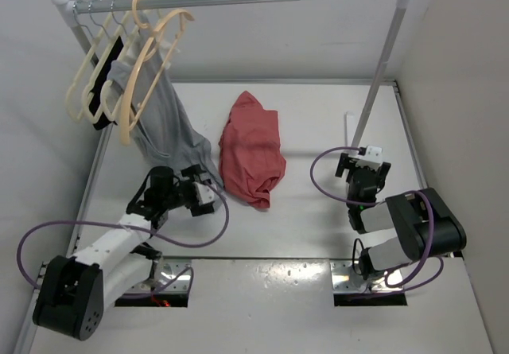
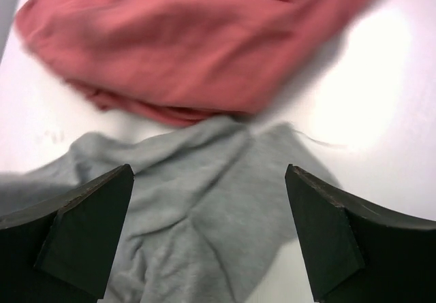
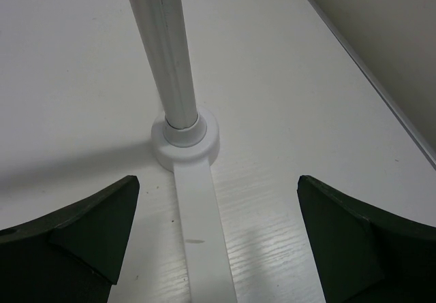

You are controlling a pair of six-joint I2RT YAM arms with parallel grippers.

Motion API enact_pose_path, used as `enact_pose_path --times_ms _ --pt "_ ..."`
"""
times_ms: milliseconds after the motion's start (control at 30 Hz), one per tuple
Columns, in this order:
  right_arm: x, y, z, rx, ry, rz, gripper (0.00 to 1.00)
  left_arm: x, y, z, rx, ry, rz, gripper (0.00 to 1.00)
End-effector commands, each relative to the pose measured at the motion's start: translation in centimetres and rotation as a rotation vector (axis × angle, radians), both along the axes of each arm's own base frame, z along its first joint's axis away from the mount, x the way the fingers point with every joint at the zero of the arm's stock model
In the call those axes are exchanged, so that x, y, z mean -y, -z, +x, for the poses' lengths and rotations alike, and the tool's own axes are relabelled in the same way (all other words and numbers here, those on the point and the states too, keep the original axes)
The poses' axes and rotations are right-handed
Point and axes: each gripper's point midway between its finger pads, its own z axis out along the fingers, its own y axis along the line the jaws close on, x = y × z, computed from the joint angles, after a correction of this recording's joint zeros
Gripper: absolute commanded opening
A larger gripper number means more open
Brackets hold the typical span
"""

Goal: Place the t-shirt on the hanger
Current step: Grab a hanger with the left arm

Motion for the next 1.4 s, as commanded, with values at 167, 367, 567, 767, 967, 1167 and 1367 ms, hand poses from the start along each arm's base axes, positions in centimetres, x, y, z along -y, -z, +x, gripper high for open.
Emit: enact_pose_path --times_ms 167,367,567,767,967,1167,1367 --pt "-3.4 -4.0 4.5 -0.097 -0.108 0.107 1.0 -0.6 -1.1 -1.3 0.143 0.081 0.265 1.0" --pt "-4.8 -1.8 5.0 -0.334 -0.143 0.087 1.0 -1.6 -6.8 -0.5 0.314 0.018 0.309 1.0" --pt "-6.4 -3.9 4.3 -0.305 -0.23 0.12 1.0 -3.8 -11.9 -2.4 0.439 -0.013 0.393 1.0" --pt "-7.1 -4.3 3.0 -0.365 -0.287 0.068 1.0 -6.1 -17.5 -4.5 0.468 -0.172 0.291 1.0" --pt "-9.3 -4.9 1.3 -0.431 -0.371 0.146 1.0 -7.4 -20.5 -7.3 0.424 -0.262 0.155 1.0" --pt "-13.8 -6.4 0.0 -0.404 -0.572 0.324 1.0 -7.1 -22.2 -9.7 0.419 -0.193 0.144 1.0" --pt "-16.4 -6.4 -1.0 -0.426 -0.667 0.365 1.0 -6.7 -25.5 -10.8 0.386 -0.199 0.042 0.75"
